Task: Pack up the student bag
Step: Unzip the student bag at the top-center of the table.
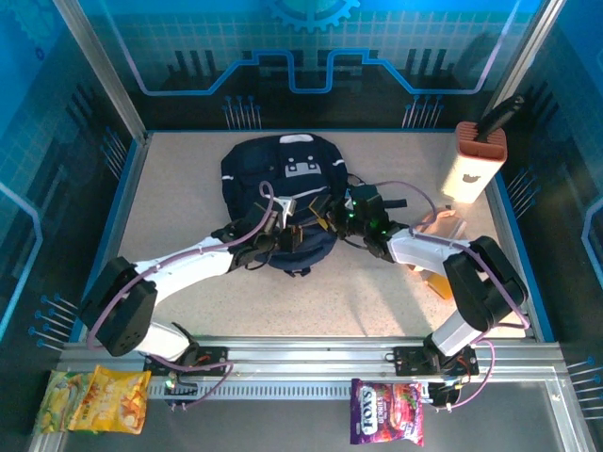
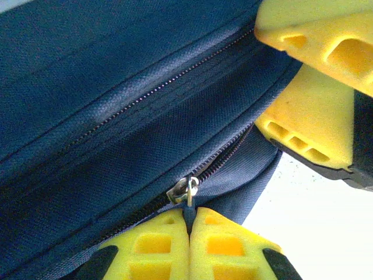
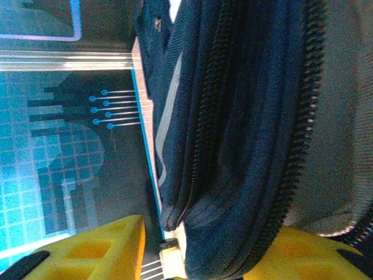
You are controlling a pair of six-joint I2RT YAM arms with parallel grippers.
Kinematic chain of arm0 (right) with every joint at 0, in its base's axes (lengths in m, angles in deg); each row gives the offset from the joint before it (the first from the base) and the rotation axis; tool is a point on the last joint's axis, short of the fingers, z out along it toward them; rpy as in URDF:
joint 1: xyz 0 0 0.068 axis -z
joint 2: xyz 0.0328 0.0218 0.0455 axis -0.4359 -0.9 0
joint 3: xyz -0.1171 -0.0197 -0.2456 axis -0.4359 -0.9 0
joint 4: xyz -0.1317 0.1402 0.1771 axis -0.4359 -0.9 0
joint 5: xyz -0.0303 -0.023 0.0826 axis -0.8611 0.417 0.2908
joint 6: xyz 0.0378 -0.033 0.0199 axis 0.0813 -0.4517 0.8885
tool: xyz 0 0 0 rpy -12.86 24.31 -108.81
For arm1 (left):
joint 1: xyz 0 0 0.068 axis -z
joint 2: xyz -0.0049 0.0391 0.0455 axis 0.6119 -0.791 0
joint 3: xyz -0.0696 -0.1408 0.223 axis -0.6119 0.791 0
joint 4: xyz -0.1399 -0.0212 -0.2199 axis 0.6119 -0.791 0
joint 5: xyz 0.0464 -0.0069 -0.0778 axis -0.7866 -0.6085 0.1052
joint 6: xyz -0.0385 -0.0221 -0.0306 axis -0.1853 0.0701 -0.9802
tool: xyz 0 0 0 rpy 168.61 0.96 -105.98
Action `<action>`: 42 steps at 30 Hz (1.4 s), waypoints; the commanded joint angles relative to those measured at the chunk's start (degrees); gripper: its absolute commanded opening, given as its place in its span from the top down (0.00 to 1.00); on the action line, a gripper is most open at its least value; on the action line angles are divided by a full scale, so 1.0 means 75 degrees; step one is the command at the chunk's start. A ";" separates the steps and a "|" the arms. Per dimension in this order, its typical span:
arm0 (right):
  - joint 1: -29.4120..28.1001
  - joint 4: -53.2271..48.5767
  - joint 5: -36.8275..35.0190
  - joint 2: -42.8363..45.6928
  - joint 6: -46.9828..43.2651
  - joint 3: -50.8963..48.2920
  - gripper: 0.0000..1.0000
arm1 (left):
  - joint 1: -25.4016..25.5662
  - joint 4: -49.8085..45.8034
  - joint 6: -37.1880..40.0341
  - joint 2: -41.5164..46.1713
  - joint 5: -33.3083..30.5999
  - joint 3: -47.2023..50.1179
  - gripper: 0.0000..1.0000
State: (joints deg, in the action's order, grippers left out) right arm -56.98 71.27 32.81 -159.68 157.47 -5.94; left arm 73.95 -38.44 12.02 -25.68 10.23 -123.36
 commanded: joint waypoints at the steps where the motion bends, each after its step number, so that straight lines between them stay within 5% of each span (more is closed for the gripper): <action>1: -0.0107 -0.0468 -0.0526 -0.0086 -0.0093 0.0375 0.56 | 0.0068 0.0019 0.0200 -0.0147 0.0380 -0.0380 1.00; 8: -0.0249 -0.0843 -0.0650 -0.0472 0.0053 0.0935 0.56 | 0.0068 -0.0181 0.0248 -0.0428 0.0473 -0.0616 1.00; 16: 0.0056 -0.1269 -0.0940 -0.0083 -0.0501 0.0862 0.83 | -0.0106 -0.0568 0.0211 -0.0150 0.0017 -0.0309 1.00; 20: 0.0657 -0.1421 -0.0670 0.0347 -0.1009 0.0780 0.87 | -0.0309 -0.0780 0.0256 0.0169 0.0090 -0.0049 1.00; 32: 0.1753 -0.1578 0.0534 0.0784 -0.1460 0.0876 0.89 | -0.0637 -0.1523 0.0604 0.0595 0.0236 0.0179 1.00; 42: 0.1932 -0.1996 0.0797 0.0793 -0.1713 0.1128 0.89 | -0.1763 -0.1687 0.0699 0.0879 0.0417 0.0524 1.00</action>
State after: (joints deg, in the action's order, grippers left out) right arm -44.89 55.71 41.01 -155.92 147.31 -0.10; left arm 64.12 -46.61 16.13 -20.59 13.58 -120.23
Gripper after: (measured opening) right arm 0.119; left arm 0.062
